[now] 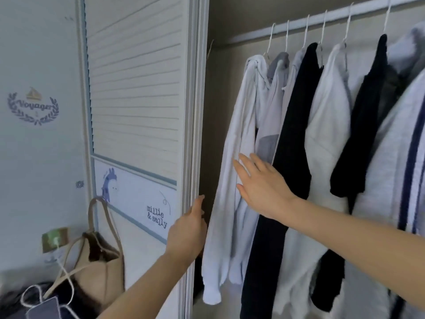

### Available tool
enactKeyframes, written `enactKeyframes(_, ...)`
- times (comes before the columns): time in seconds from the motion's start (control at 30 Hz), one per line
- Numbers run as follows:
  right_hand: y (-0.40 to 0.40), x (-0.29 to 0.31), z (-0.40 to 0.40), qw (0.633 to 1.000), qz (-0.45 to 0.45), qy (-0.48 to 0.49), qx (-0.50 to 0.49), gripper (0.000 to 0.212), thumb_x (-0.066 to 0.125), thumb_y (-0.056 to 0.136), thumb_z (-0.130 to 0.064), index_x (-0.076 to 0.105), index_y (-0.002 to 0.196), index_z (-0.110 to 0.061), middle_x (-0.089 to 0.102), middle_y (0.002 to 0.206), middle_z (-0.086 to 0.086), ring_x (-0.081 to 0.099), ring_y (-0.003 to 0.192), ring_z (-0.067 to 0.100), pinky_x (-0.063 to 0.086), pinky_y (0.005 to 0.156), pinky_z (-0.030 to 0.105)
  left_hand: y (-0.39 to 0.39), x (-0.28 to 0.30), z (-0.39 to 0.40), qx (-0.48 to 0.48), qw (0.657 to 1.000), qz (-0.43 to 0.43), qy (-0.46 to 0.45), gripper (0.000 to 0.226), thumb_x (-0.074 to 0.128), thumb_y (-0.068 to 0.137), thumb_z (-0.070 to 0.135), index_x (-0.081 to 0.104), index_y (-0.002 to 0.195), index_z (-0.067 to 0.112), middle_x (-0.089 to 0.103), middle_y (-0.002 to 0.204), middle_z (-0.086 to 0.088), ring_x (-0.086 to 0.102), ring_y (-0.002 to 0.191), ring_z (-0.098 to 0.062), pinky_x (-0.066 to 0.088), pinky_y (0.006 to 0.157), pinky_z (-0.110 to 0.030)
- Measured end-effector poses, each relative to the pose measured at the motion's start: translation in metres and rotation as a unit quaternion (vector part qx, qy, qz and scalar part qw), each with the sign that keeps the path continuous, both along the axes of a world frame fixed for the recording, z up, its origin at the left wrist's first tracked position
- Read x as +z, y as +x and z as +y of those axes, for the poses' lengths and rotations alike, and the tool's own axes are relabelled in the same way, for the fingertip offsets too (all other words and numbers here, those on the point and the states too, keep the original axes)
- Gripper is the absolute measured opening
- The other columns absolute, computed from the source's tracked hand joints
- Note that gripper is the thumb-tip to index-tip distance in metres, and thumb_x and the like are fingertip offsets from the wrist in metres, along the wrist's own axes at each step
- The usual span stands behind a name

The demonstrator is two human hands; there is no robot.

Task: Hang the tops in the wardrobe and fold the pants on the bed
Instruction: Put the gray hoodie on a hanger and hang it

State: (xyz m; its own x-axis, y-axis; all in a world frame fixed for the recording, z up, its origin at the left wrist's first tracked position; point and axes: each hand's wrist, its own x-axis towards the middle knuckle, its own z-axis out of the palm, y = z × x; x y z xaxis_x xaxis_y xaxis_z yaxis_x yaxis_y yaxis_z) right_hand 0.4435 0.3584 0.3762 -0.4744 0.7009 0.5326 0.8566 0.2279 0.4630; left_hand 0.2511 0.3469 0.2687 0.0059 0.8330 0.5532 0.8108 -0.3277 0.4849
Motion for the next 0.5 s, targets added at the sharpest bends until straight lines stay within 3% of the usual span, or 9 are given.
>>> enactKeyframes(0.13, -0.009, -0.042, -0.066, 0.997, 0.042, -0.015, 0.066, 0.056, 0.037, 0.101, -0.034, 0.029, 0.149, -0.007, 0.040, 0.147, 0.013, 0.034, 0.138, 0.031, 0.032, 0.112, 0.044, -0.032, -0.016, -0.075, 0.020, 1.000, -0.015, -0.007, 0.037, 0.043, 0.102, 0.026, 0.039, 0.138, 0.030, 0.068, 0.108, 0.006, 0.066, 0.091, -0.016, 0.056, 0.078, -0.035)
enactKeyframes(0.27, -0.026, -0.078, -0.128, 0.985, 0.086, -0.042, 0.144, 0.054, 0.043, 0.098, -0.035, 0.040, 0.143, -0.005, 0.057, 0.127, 0.011, 0.051, 0.121, 0.029, 0.043, 0.102, 0.041, -0.056, -0.040, -0.152, 0.041, 0.999, -0.021, -0.016, 0.028, 0.047, 0.100, 0.029, 0.050, 0.128, 0.030, 0.068, 0.094, 0.016, 0.065, 0.081, -0.006, 0.055, 0.070, -0.032)
enactKeyframes(0.37, -0.045, -0.110, -0.177, 0.962, 0.123, -0.081, 0.229, 0.051, 0.052, 0.095, -0.033, 0.047, 0.138, -0.005, 0.063, 0.113, 0.010, 0.059, 0.105, 0.027, 0.050, 0.091, 0.039, -0.069, -0.068, -0.221, 0.098, 0.995, -0.022, -0.022, 0.022, 0.050, 0.099, 0.027, 0.056, 0.119, 0.028, 0.062, 0.066, 0.027, 0.059, 0.061, 0.003, 0.042, 0.050, -0.022)
enactKeyframes(0.4, -0.053, -0.123, -0.194, 0.952, 0.129, -0.103, 0.257, 0.051, 0.052, 0.095, -0.033, 0.047, 0.137, -0.005, 0.063, 0.112, 0.010, 0.059, 0.104, 0.027, 0.051, 0.090, 0.039, -0.073, -0.080, -0.247, 0.129, 0.991, -0.019, -0.024, 0.021, 0.051, 0.098, 0.028, 0.057, 0.118, 0.029, 0.063, 0.066, 0.026, 0.058, 0.060, 0.002, 0.040, 0.048, -0.022)
enactKeyframes(0.5, -0.069, -0.157, -0.239, 0.917, 0.148, -0.145, 0.340, 0.047, 0.052, 0.094, -0.031, 0.050, 0.133, -0.005, 0.064, 0.108, 0.007, 0.060, 0.100, 0.025, 0.052, 0.085, 0.037, -0.076, -0.114, -0.322, 0.211, 0.975, -0.040, -0.061, 0.025, 0.048, 0.098, 0.032, 0.056, 0.121, 0.034, 0.070, 0.080, 0.008, 0.063, 0.070, -0.010, 0.051, 0.066, -0.037)
